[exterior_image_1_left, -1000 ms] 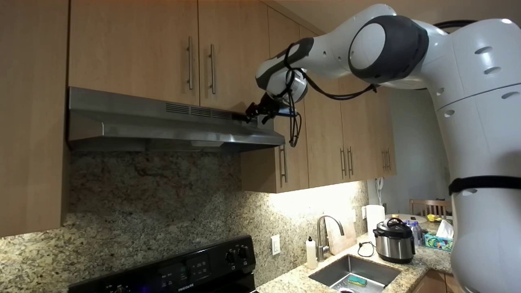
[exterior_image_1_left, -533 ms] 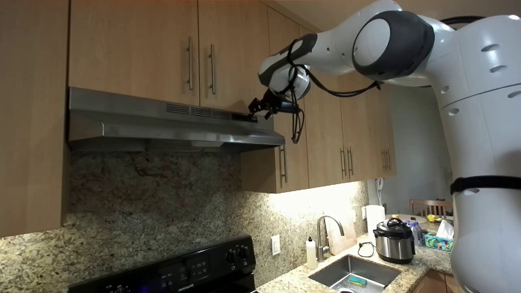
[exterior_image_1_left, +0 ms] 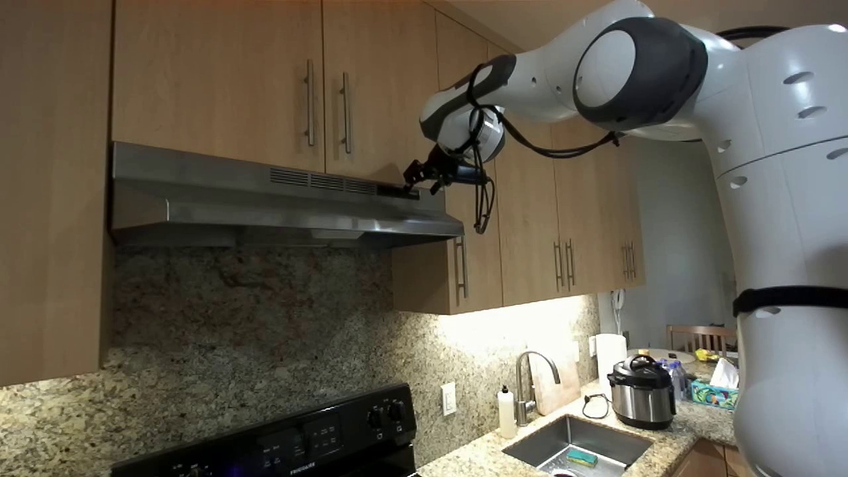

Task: Turn on the light on top of the stove

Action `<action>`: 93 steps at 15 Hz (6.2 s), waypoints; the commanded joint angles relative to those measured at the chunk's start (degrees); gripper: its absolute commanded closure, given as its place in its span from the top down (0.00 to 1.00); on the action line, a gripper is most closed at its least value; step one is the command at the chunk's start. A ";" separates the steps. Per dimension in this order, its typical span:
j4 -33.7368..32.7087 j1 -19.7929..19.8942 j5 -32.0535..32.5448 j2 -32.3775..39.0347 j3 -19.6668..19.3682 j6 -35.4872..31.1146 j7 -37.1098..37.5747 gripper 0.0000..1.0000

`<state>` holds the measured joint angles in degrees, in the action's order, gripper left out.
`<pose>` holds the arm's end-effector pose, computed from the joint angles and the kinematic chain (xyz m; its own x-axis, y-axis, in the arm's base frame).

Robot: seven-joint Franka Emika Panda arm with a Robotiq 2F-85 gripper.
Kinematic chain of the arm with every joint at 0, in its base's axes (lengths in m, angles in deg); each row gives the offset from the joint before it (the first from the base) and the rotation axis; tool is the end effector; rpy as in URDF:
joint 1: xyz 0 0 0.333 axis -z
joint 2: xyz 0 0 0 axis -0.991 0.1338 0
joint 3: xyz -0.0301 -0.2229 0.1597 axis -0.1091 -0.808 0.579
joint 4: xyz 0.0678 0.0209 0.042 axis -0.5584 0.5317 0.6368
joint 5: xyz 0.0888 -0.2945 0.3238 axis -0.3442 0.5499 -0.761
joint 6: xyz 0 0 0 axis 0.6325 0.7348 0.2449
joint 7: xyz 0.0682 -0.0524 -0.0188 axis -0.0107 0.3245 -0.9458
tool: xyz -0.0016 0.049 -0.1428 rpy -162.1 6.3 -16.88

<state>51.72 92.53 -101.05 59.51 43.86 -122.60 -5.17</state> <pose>0.6850 -0.2122 0.6935 0.4706 -0.0090 0.8823 -0.0720 -0.9970 0.0282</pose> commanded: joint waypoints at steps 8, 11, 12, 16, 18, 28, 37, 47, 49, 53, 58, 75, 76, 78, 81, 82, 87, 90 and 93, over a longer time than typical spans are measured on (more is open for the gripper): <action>-0.25 -0.38 1.64 0.61 0.05 -0.25 1.25 1.00; -0.81 -0.39 1.98 1.27 0.01 -0.14 1.42 1.00; -1.04 -0.37 2.06 1.52 -0.03 -0.12 1.46 1.00; -2.05 -0.34 1.96 2.18 -0.03 -0.05 1.21 1.00; -2.49 -0.37 1.99 2.35 -0.01 -0.05 1.14 1.00; -5.68 -0.21 2.29 4.14 -0.39 0.18 1.33 1.00; -7.18 -0.39 2.07 5.31 -0.45 0.87 1.26 1.00; -6.23 -0.51 2.29 4.81 -0.45 1.60 1.44 1.00; -6.03 -0.53 2.28 4.71 -0.43 1.94 1.46 1.00; -6.06 -0.54 2.43 4.78 -0.48 2.17 1.57 1.00; -6.28 -0.53 2.78 5.05 -0.64 2.59 1.78 1.00; -9.92 -0.96 5.21 7.45 -0.25 4.85 2.42 1.00; -9.76 -1.00 5.27 7.31 -0.22 4.95 2.28 1.00; -9.13 -1.03 5.14 6.88 -0.14 4.89 1.97 1.00; -8.10 -1.25 5.20 5.90 0.03 4.47 1.46 1.00; -7.61 -1.36 5.28 5.40 0.10 4.24 1.21 1.00; -6.15 -1.72 6.17 3.92 0.00 3.60 1.16 1.00; -5.31 -2.02 5.89 2.83 0.14 4.01 1.15 1.00; -4.91 -2.50 5.35 2.19 0.49 4.62 0.78 1.00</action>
<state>44.09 90.78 -95.95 64.22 43.81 -118.75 -4.26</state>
